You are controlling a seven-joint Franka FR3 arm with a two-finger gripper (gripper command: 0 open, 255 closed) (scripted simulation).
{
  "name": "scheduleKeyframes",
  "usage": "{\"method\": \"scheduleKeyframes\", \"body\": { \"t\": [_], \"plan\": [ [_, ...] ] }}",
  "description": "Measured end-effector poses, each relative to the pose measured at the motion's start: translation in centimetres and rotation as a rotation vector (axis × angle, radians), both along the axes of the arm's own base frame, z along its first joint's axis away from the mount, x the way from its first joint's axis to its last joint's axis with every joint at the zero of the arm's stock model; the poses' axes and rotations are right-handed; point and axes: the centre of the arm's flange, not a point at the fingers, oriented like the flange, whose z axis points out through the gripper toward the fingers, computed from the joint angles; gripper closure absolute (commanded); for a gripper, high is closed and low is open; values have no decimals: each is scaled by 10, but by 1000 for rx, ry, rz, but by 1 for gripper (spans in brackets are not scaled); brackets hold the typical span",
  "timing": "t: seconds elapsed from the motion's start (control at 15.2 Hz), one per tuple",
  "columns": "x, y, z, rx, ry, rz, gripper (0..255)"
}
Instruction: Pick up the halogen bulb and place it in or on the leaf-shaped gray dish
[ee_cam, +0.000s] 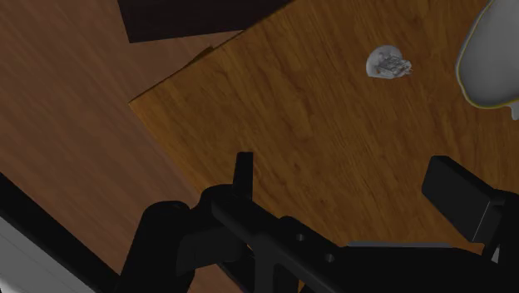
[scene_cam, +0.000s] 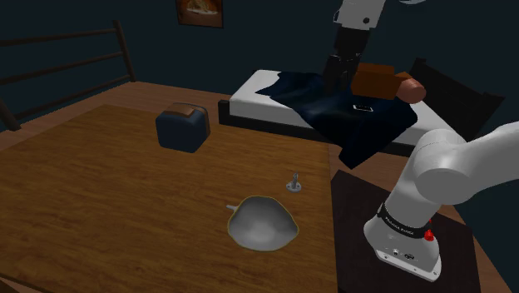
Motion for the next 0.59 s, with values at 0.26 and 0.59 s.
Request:
{"method": "scheduleKeyframes", "body": {
  "t": [0.26,0.59],
  "plan": [
    [3,14,-22,4,17,-7,0],
    [17,46,-78,15,58,-25,0]
  ]
}}
